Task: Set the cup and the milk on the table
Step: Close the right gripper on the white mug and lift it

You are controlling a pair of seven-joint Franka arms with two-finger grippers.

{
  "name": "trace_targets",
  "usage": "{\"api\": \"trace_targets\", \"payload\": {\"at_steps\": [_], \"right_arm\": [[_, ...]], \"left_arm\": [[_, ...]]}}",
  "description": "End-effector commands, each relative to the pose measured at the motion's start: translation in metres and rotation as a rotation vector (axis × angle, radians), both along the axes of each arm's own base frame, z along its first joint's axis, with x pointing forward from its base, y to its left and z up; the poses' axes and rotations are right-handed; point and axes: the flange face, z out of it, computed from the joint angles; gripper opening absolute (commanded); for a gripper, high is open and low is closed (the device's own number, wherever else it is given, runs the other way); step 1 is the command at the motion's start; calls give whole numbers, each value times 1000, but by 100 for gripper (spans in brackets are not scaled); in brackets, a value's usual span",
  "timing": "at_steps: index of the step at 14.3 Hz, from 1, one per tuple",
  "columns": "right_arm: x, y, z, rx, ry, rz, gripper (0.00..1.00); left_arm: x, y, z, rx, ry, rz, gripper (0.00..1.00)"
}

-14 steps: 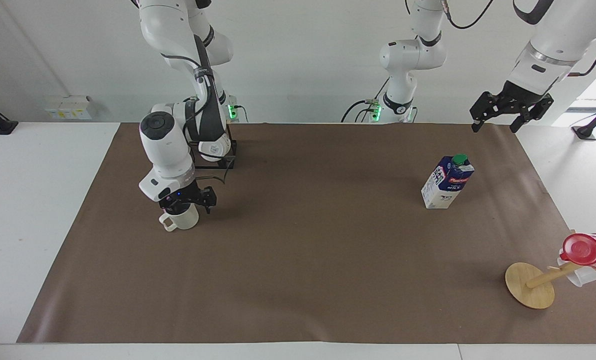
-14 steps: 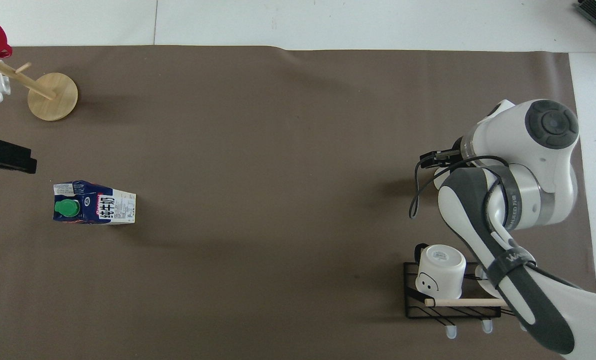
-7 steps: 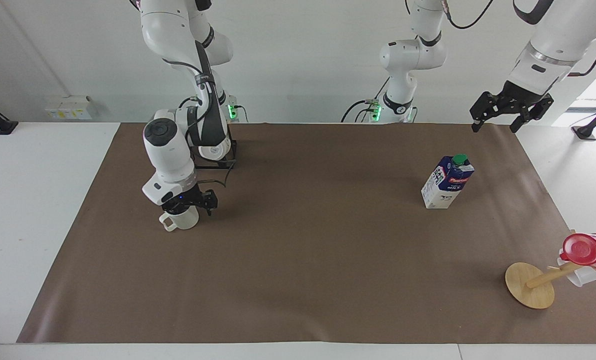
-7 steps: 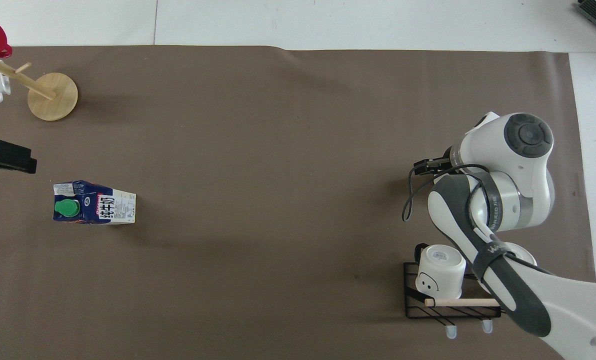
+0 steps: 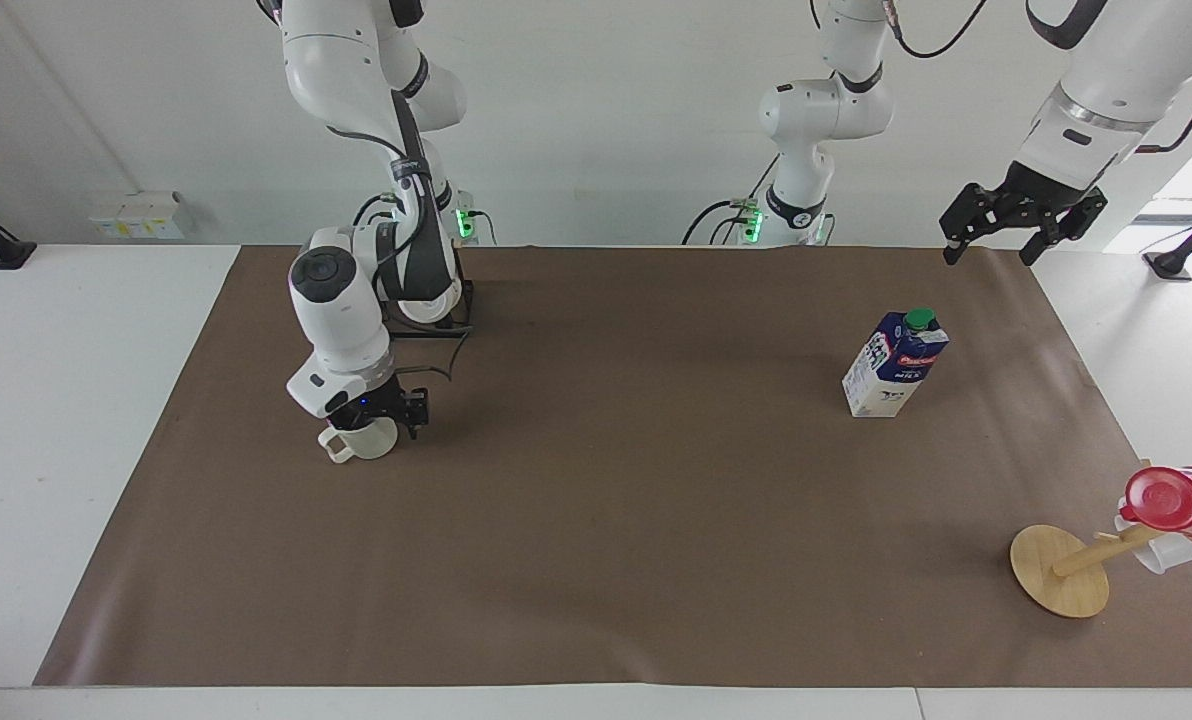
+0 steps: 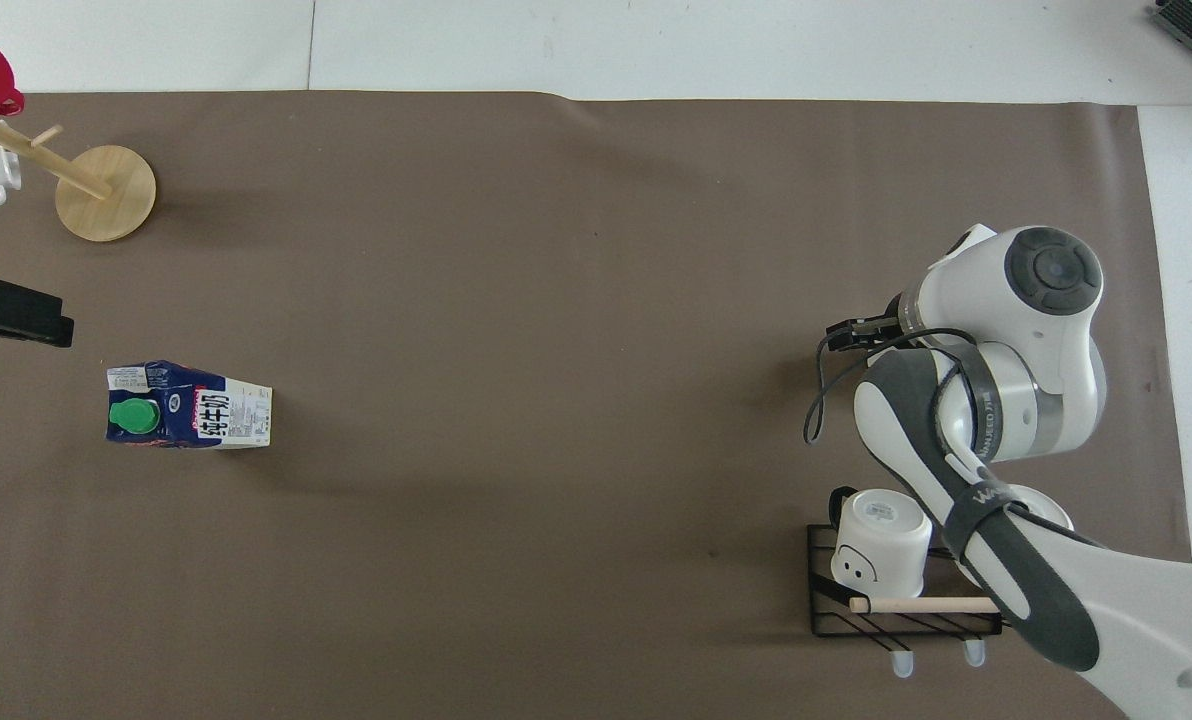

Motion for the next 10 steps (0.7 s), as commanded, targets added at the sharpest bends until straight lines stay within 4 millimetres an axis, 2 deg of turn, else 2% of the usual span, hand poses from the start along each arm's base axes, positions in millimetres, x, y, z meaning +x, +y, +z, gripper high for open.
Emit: {"api": "trace_targets", "payload": {"at_steps": [1,4,10], "right_arm": [[2,-13,7,9,-13,10,0],[9,-12,15,23,-30,-46,0],[30,3,59,83,-115,-223,0]], "left_arm": [[-1,2,6,-15,2,8,100],[-1,2,6,-15,2,8,100],[-1,2,7,-15,-2,10,100]]}}
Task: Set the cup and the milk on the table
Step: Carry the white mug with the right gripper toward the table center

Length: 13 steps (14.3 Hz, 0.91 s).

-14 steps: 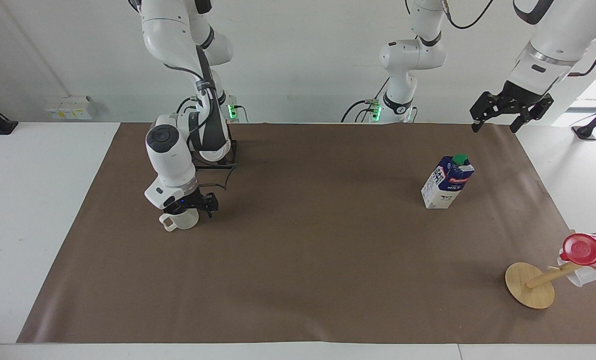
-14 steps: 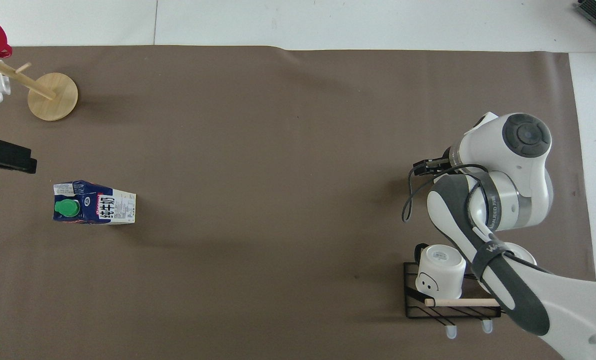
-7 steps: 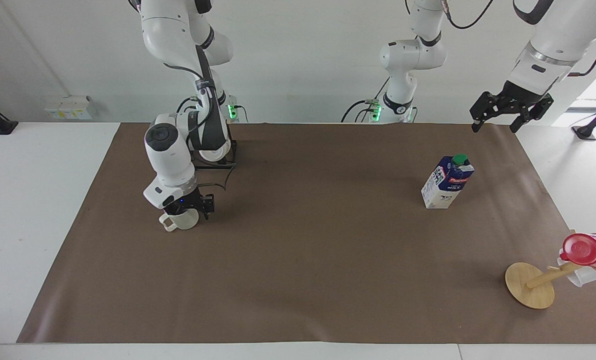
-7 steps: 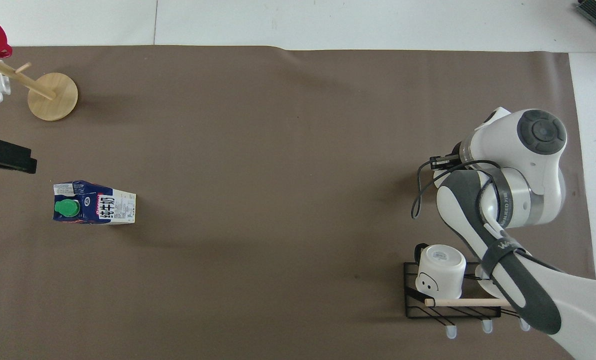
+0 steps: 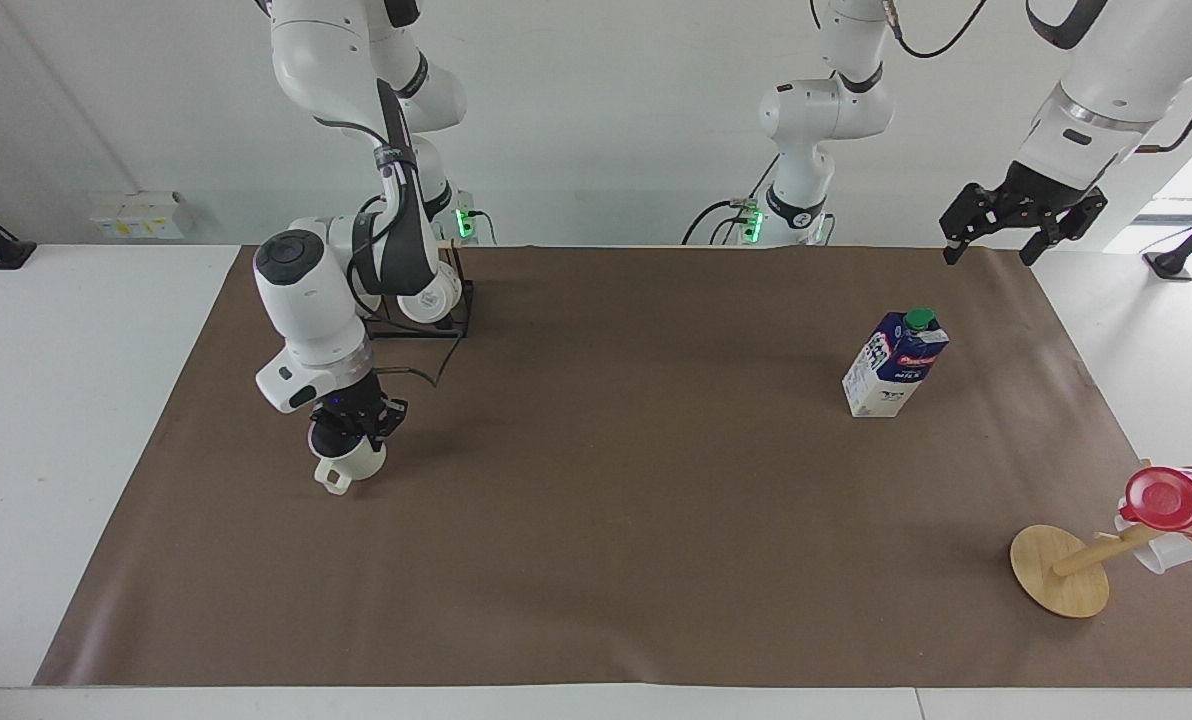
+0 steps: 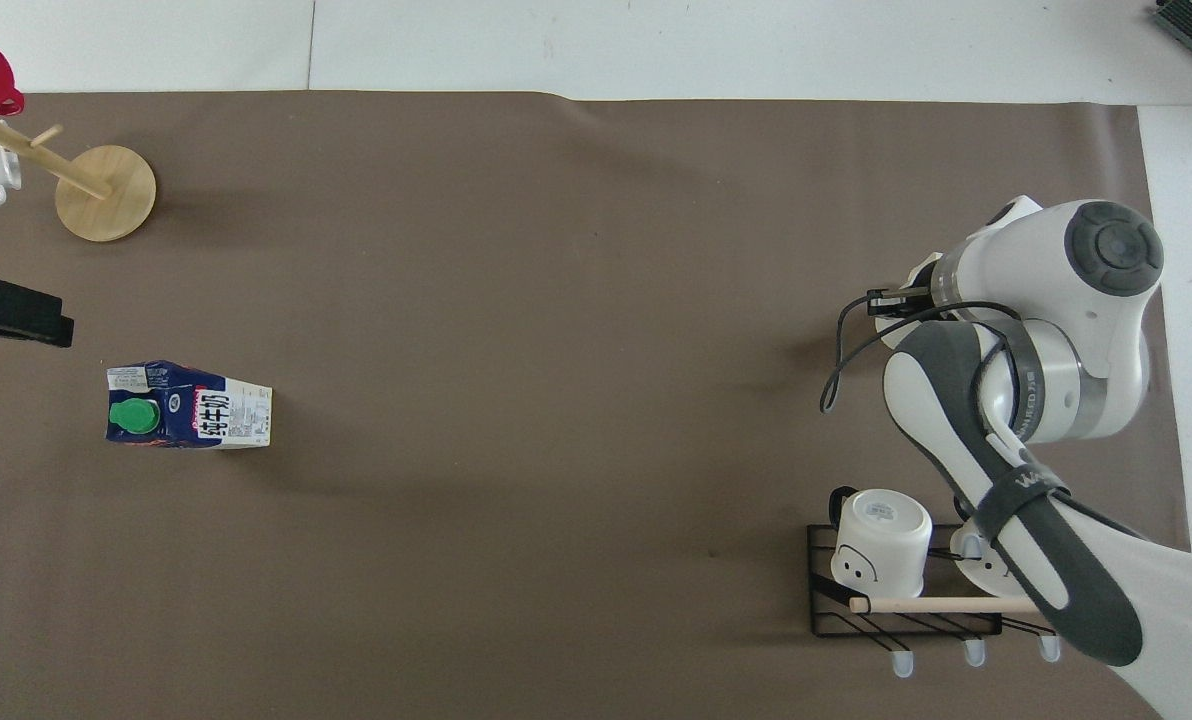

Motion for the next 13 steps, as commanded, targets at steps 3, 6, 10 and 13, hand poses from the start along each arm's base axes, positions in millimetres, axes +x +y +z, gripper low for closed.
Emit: {"api": "trace_targets", "payload": {"at_steps": [3,6,10,13], "right_arm": [[10,40,42,45,-8,-135,0],[5,94,54,55,3,-208,0],[-21,171,55,77,31,-313,0],[-47,234,51,86,42,-357,0]], "left_arm": [[1,2,6,-15,-7,15,100],[1,1,6,-15,-10,15,100],[1,1,7,-17,-11,14,100],[0,2,3,-16,-2,15,100]]}}
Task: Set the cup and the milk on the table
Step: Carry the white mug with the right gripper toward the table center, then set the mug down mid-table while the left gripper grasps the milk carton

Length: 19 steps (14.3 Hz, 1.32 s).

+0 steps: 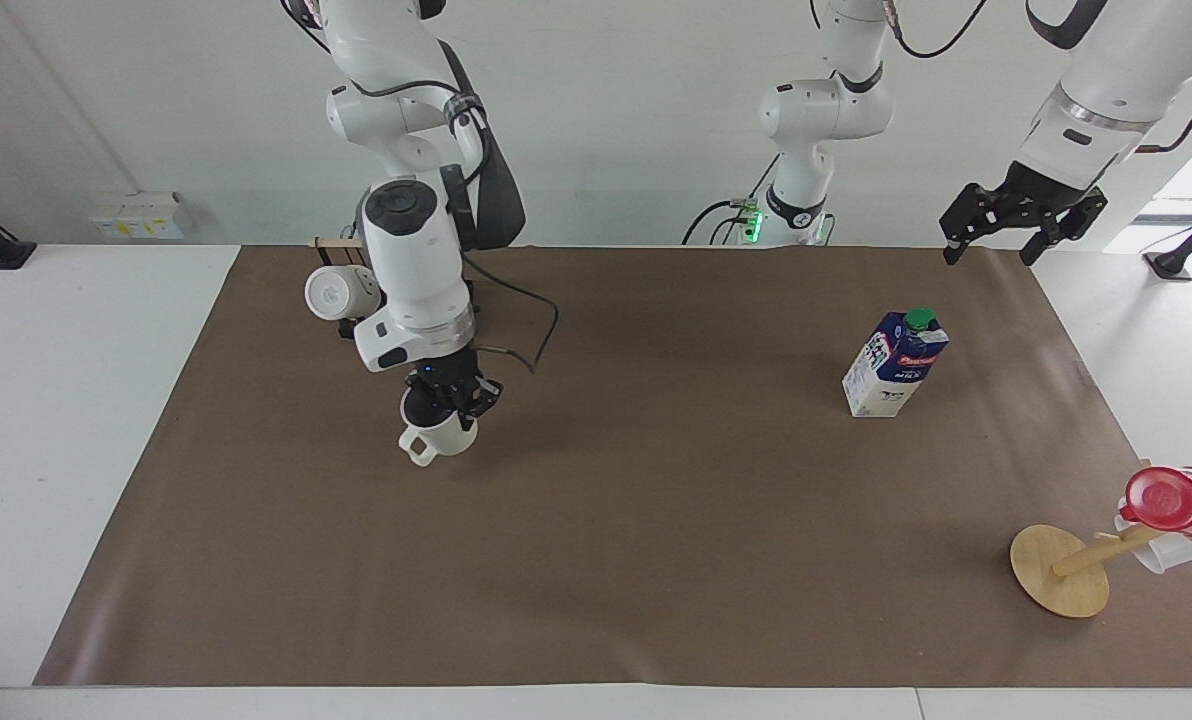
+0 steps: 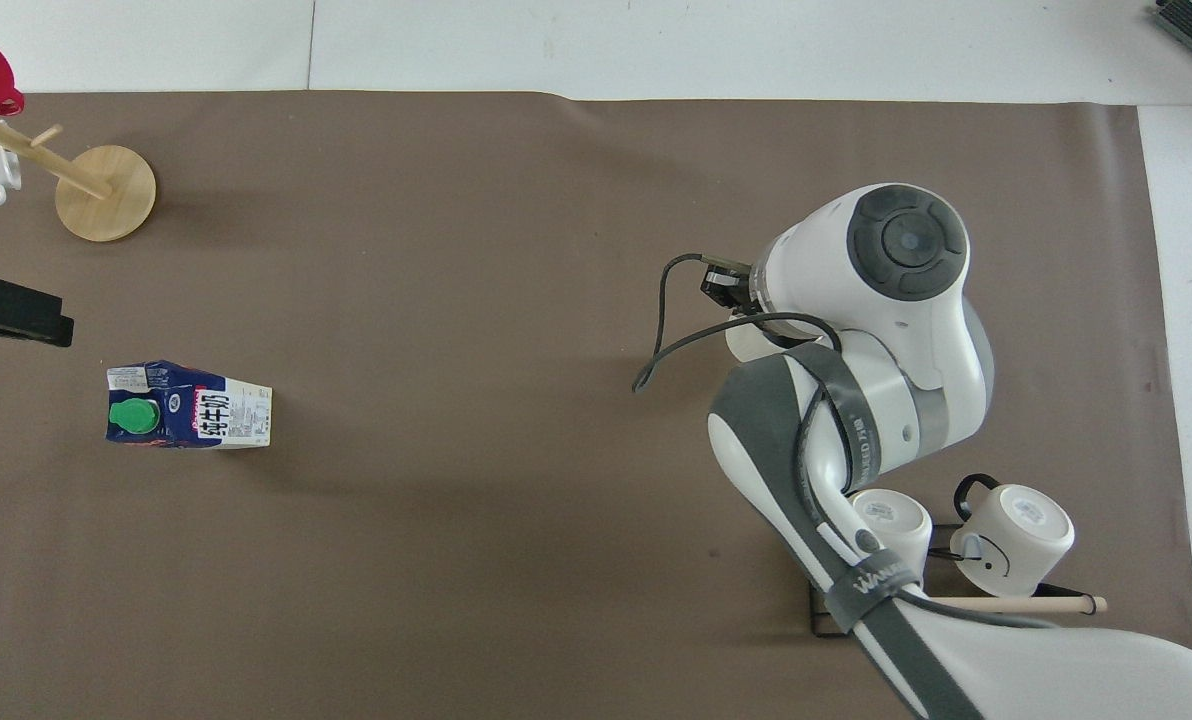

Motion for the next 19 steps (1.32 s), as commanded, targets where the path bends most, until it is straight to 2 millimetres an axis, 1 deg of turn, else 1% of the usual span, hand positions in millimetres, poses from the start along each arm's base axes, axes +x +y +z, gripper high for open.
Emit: {"api": "trace_targets", "payload": {"at_steps": [1,2,3,5,8,9,10,11,12,14,16,17,19], "right_arm": [[-19,40,1,-1,9,-47,0],[-25,52,1,-10,4,-51,0],[-28,56,0,-9,4,-64,0],[-36,73,-1,-3,2,-84,0],[-49,107,-32,-57,-8,-102,0],[-49,111,-36,-58,-23,-112,0],[-49,112,-40,-56,-26,-124,0],[-51,116,-47,-60,-20,-131,0],[-58,128,-52,-60,-19,-129,0],[-59,132,-59,-54,-24,-137,0],[-61,129,-67,-59,-19,-137,0],[-62,129,-67,-59,-18,-137,0],[-62,129,-68,-56,-16,-139,0]], "left_arm": [[-2,1,4,-16,-3,10,100],[-2,1,2,-16,0,5,100],[-3,1,3,-16,-1,4,100],[-5,2,1,-16,-5,7,100],[-9,1,-5,-15,-14,4,100],[-9,1,-4,-15,-21,6,100],[-9,0,-7,-15,-18,6,100],[-8,0,-10,-15,-18,8,100],[-9,-1,-16,-14,-18,0,100],[-15,1,-32,-13,-12,3,100],[-24,2,-51,-11,-35,1,100],[-26,3,-59,-11,-43,1,100],[-24,3,-67,-10,-48,2,100]]}}
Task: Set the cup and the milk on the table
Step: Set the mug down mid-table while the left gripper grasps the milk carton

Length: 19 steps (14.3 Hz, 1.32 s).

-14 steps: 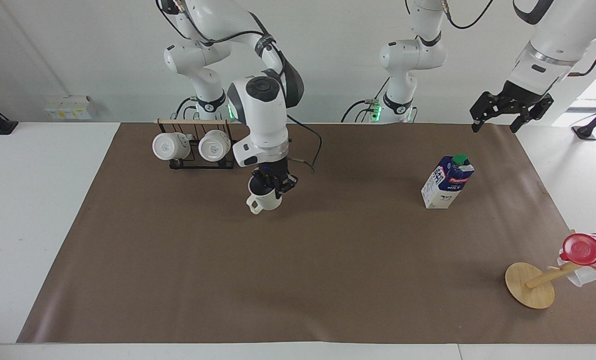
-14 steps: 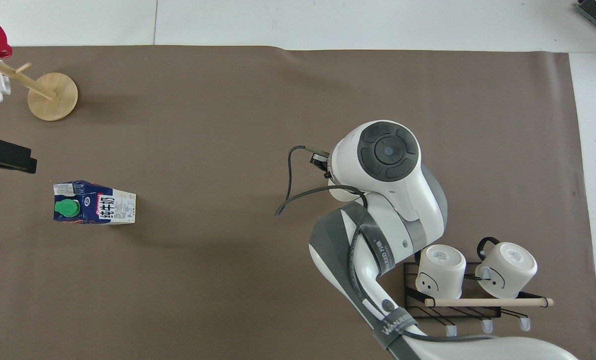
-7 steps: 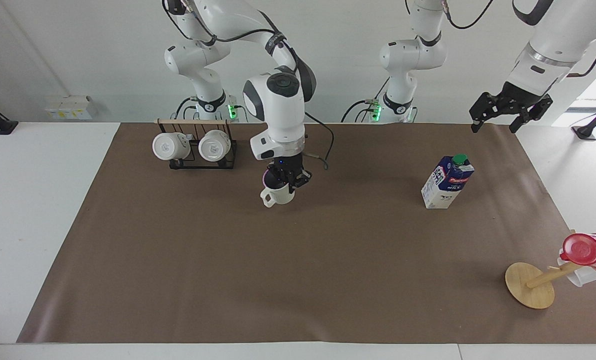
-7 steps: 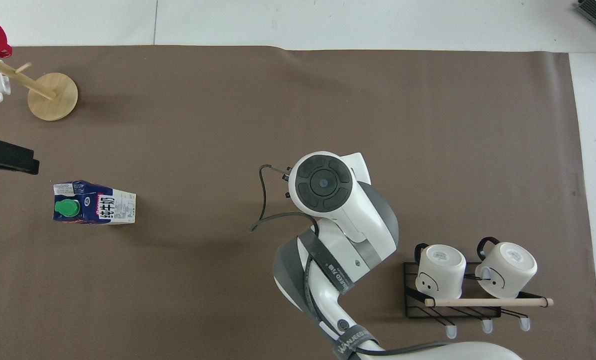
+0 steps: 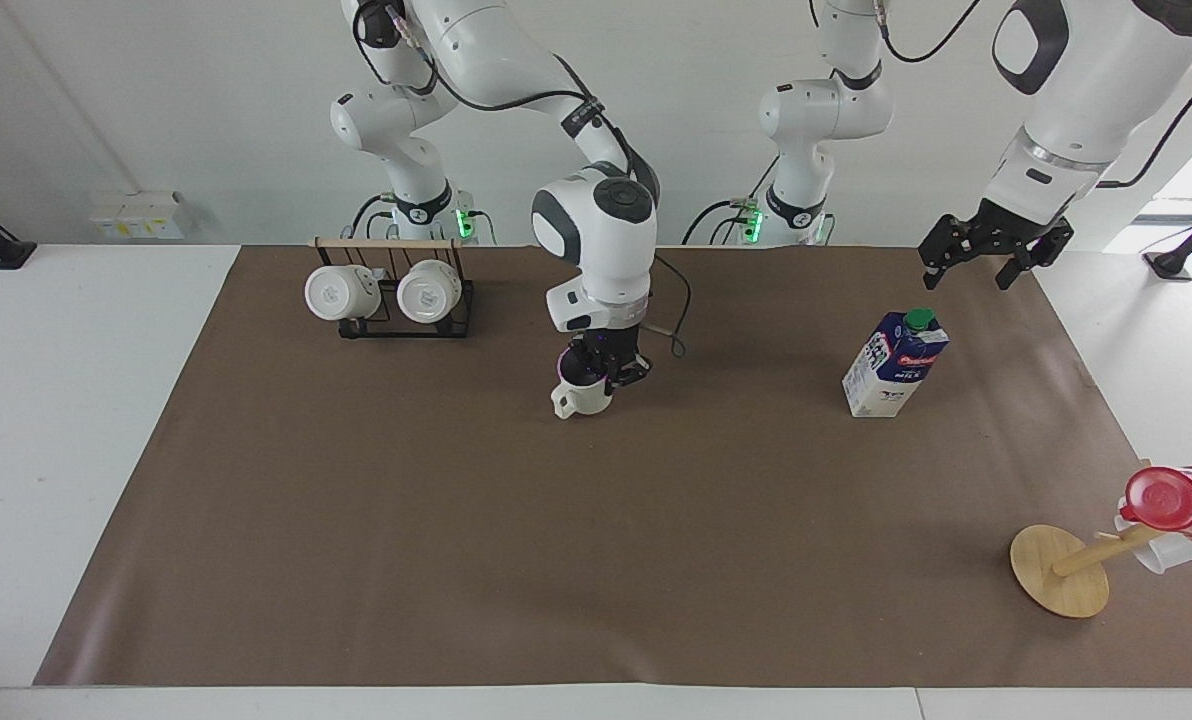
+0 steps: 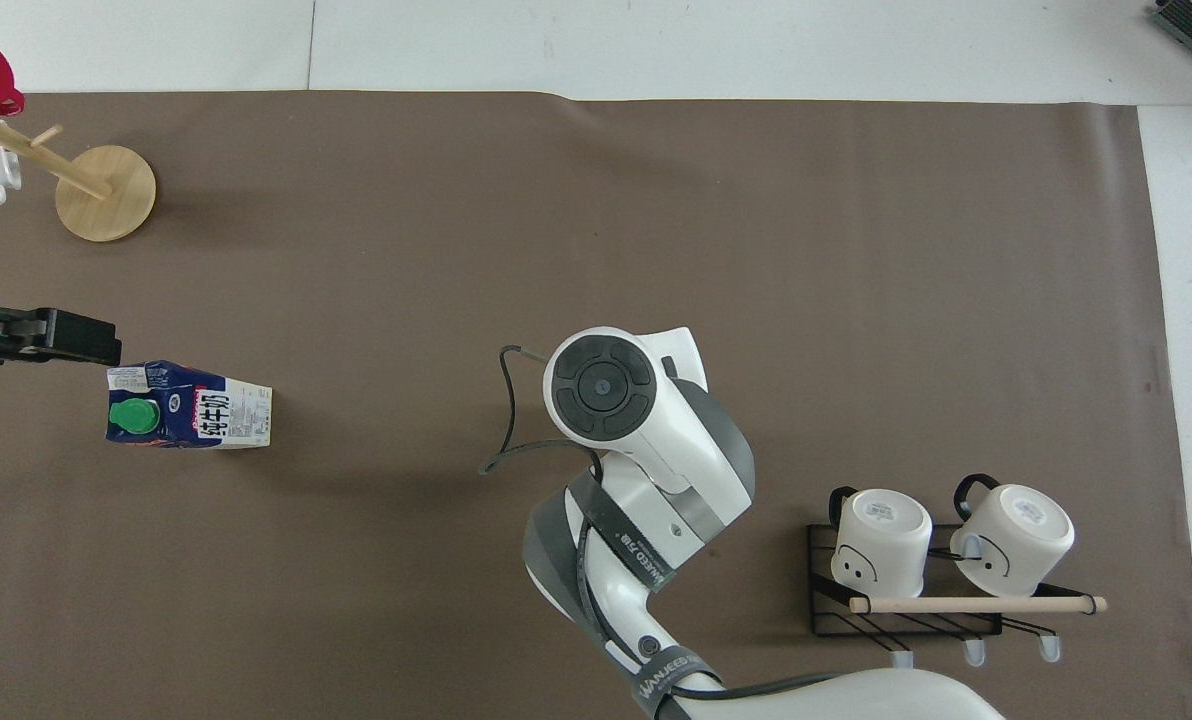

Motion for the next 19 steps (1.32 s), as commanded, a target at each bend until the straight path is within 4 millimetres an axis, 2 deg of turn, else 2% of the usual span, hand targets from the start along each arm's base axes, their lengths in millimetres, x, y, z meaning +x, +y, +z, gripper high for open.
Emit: {"api": "trace_targets", "payload": {"at_steps": [1,3,6,8,12,13,16,17,18,19], "right_arm": [[-1,-1,-3,-1,-22,-20,0],[-1,3,-13,-9,-26,-13,0],[0,4,-14,-4,-34,-12,0],[0,4,-15,-4,-32,-12,0],[-1,3,-17,9,-29,-20,0],[0,1,-18,8,-29,-22,7],[1,1,-17,9,-30,-22,39],[1,2,-16,3,-34,-14,58],[3,1,-12,-4,-42,-2,86],[4,2,-10,-2,-46,6,100]], "left_arm": [[-12,4,-12,-13,-32,2,100],[-12,2,-36,-13,-45,2,100],[-8,-2,-53,-13,-45,-5,100],[-7,-1,-72,-14,-68,-6,100],[-9,-1,-84,-13,-60,-5,100],[-9,-1,-87,-13,-55,-5,100],[-17,2,-102,-12,-32,-2,100],[-18,1,-104,-11,-36,-8,100],[-18,1,-105,-11,-39,-18,100],[-18,1,-104,-11,-42,-26,100]]}}
